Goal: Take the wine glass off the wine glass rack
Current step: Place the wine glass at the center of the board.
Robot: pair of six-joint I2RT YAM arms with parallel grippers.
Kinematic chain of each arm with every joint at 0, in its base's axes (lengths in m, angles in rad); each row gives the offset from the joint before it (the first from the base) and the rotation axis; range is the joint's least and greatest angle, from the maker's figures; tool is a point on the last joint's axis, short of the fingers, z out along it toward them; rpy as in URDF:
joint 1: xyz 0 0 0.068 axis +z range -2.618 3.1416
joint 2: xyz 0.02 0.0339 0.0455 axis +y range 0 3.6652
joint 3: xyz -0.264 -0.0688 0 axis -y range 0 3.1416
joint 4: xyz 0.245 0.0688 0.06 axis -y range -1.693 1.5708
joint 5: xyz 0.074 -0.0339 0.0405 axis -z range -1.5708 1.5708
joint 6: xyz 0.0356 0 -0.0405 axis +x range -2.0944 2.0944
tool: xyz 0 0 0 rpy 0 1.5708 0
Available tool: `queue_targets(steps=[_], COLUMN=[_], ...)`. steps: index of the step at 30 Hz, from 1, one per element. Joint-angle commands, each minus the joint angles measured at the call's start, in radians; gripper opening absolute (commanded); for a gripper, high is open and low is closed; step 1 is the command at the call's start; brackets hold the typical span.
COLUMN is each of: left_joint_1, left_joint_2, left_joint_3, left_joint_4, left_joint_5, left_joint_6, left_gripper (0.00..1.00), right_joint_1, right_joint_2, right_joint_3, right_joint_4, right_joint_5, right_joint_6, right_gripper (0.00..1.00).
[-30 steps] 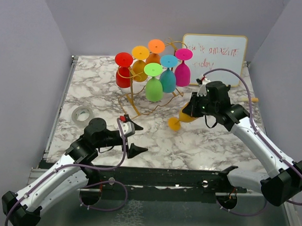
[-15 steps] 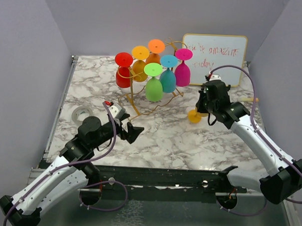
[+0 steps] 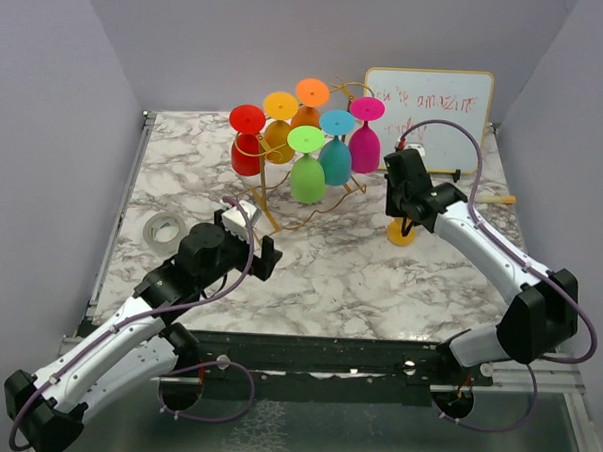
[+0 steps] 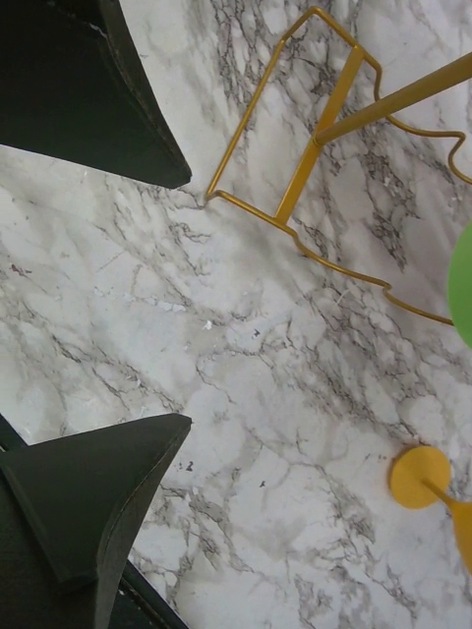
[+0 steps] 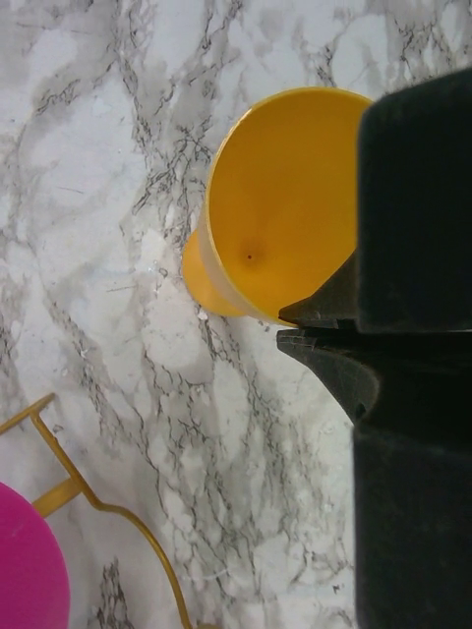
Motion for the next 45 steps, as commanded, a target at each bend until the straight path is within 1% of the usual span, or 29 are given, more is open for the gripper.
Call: queue_targets(steps=[1,9,11,14,15,18,20,26,31,34,37,41,43,45], left_joint_1=[0.001,0.002,0.002,0.003,0.003,0.004,0.003,0.009,0.013,0.015,0.016,0.018,0.019,0.02], left_joint_2=[0.037,0.024,0.015,0.006,0.002,-0.007,-0.011,-0.001,0.003,0.009,0.014,0.014,0.013,0.012], left_joint_3=[0.046,0.044,0.042,0.041,0.042,0.041,0.039,0.044,0.043,0.043,0.045,0.045,0.045,0.044], left_joint_4=[-0.03,-0.037,-0.038,-0.04,-0.041,-0.041,-0.041,-0.049,-0.049,-0.051,-0.053,-0.053,-0.053,-0.053], left_joint_5=[-0.013,-0.043,-0.048,-0.048,-0.051,-0.053,-0.054,-0.064,-0.062,-0.072,-0.074,-0.073,-0.073,-0.073], left_joint_6=[0.014,0.025,0.025,0.03,0.03,0.029,0.029,0.042,0.042,0.042,0.042,0.042,0.041,0.041], left_gripper=[0.99,0.99,0.99,0.99,0.99,0.99,0.99,0.99,0.99,0.99,0.99,0.99,0.99,0.99], right_joint_1=[0.001,-0.008,-0.026,-0.073,-0.081,-0.093,-0.105,-0.109,-0.108,-0.108,-0.108,-0.109,-0.109,-0.108], right_joint_2=[0.079,0.178,0.189,0.193,0.197,0.226,0.242,0.28,0.316,0.327,0.319,0.303,0.3,0.302], right_joint_3=[0.063,0.146,0.158,0.146,0.141,0.163,0.177,0.219,0.266,0.264,0.254,0.255,0.261,0.268], right_joint_4=[0.014,0.036,0.05,0.098,0.114,0.104,0.105,0.083,0.03,0.013,0.023,0.03,0.031,0.026], right_joint_5=[0.098,0.104,0.053,-0.088,-0.1,-0.089,-0.111,-0.1,-0.088,-0.099,-0.104,-0.107,-0.109,-0.109], right_joint_6=[-0.029,-0.06,-0.061,-0.033,-0.03,-0.015,-0.017,-0.054,-0.076,-0.082,-0.098,-0.109,-0.118,-0.127], right_gripper=[0.01,0.01,0.01,0.01,0.01,0.01,0.01,0.01,0.01,0.01,0.05,0.18,0.21,0.22])
